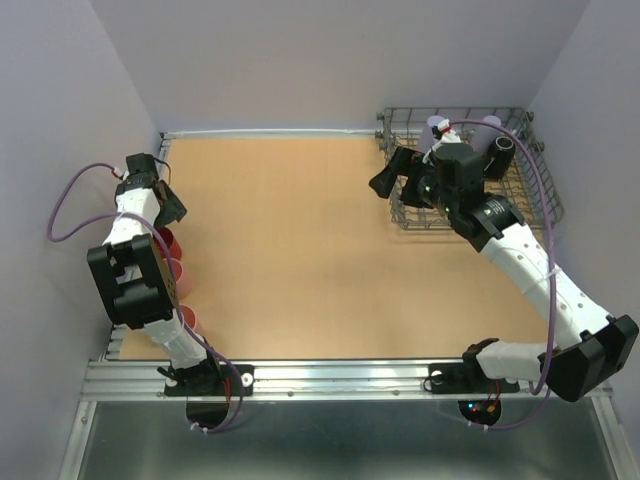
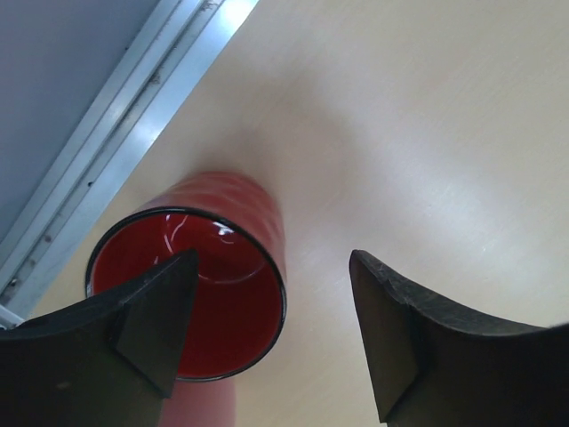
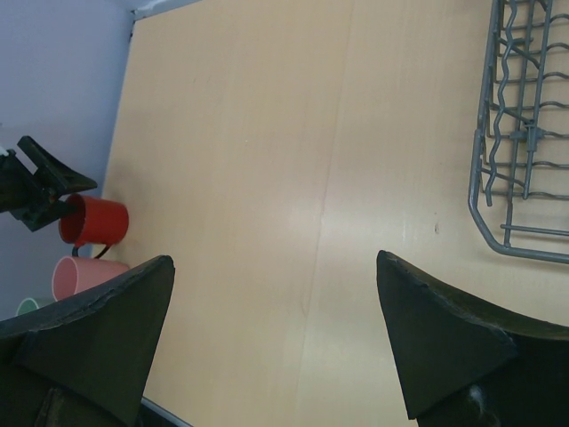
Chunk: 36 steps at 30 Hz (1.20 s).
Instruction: Load the cups into the dish rack
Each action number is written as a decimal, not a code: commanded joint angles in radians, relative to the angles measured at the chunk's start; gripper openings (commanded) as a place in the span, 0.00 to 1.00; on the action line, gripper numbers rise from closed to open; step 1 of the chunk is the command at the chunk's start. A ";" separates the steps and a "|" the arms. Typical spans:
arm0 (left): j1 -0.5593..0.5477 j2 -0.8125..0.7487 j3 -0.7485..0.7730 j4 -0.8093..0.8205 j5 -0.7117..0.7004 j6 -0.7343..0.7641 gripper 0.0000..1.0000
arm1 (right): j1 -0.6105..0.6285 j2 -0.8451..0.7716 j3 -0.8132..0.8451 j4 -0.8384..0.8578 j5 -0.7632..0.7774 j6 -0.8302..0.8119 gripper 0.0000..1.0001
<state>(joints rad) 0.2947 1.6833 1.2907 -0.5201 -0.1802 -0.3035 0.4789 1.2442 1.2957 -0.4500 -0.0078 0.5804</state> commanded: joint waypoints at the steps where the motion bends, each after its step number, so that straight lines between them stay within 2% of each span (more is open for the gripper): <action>1: 0.000 0.021 0.019 0.048 0.041 -0.005 0.77 | -0.003 -0.014 -0.016 0.010 -0.009 -0.014 1.00; 4: -0.002 0.049 0.013 0.052 0.051 -0.023 0.70 | -0.005 0.000 -0.015 0.008 -0.009 -0.017 1.00; 5: 0.000 0.059 0.009 0.057 0.054 -0.023 0.63 | -0.003 0.006 -0.012 0.010 -0.009 -0.017 1.00; 7: 0.000 0.067 0.005 0.065 0.059 -0.032 0.43 | -0.003 0.012 -0.009 0.008 -0.011 -0.017 1.00; 8: 0.000 0.070 0.009 0.065 0.071 -0.034 0.21 | -0.005 0.015 -0.006 0.008 -0.011 -0.017 1.00; 9: -0.002 0.073 0.012 0.068 0.077 -0.037 0.08 | -0.003 0.021 -0.004 0.008 -0.011 -0.017 1.00; 10: -0.002 0.072 0.015 0.068 0.081 -0.043 0.00 | -0.003 0.024 -0.004 0.008 -0.009 -0.017 1.00; 16: 0.000 0.062 0.071 0.054 0.113 -0.051 0.00 | -0.003 0.049 0.020 0.010 -0.012 -0.007 1.00; 19: -0.005 0.036 0.110 0.046 0.175 -0.092 0.00 | -0.005 0.072 0.059 0.011 -0.024 0.005 1.00; 22: -0.031 -0.003 0.148 0.065 0.313 -0.167 0.00 | -0.003 0.113 0.115 0.011 -0.087 0.042 1.00; 25: -0.092 -0.022 0.209 0.087 0.375 -0.244 0.00 | -0.003 0.178 0.165 0.022 -0.190 0.085 1.00; 29: -0.167 -0.022 0.289 0.153 0.557 -0.344 0.00 | -0.005 0.230 0.205 0.111 -0.290 0.153 1.00; 30: -0.186 -0.023 0.295 0.185 0.602 -0.374 0.00 | -0.005 0.238 0.208 0.129 -0.305 0.170 1.00; 32: -0.233 -0.049 0.271 0.351 0.740 -0.491 0.00 | -0.016 0.261 0.214 0.181 -0.352 0.243 1.00; 33: -0.250 -0.075 0.233 0.508 0.777 -0.531 0.00 | -0.020 0.268 0.214 0.200 -0.368 0.309 1.00; 35: -0.290 -0.118 0.159 0.682 0.855 -0.664 0.00 | -0.040 0.284 0.205 0.259 -0.406 0.384 1.00; 36: -0.292 -0.131 0.133 0.856 0.870 -0.704 0.00 | -0.046 0.285 0.192 0.283 -0.409 0.427 1.00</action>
<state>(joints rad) 0.0326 1.6951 1.4799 -0.1699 0.4652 -0.7647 0.4652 1.5181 1.4391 -0.3317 -0.3183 0.8265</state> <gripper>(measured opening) 0.108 0.998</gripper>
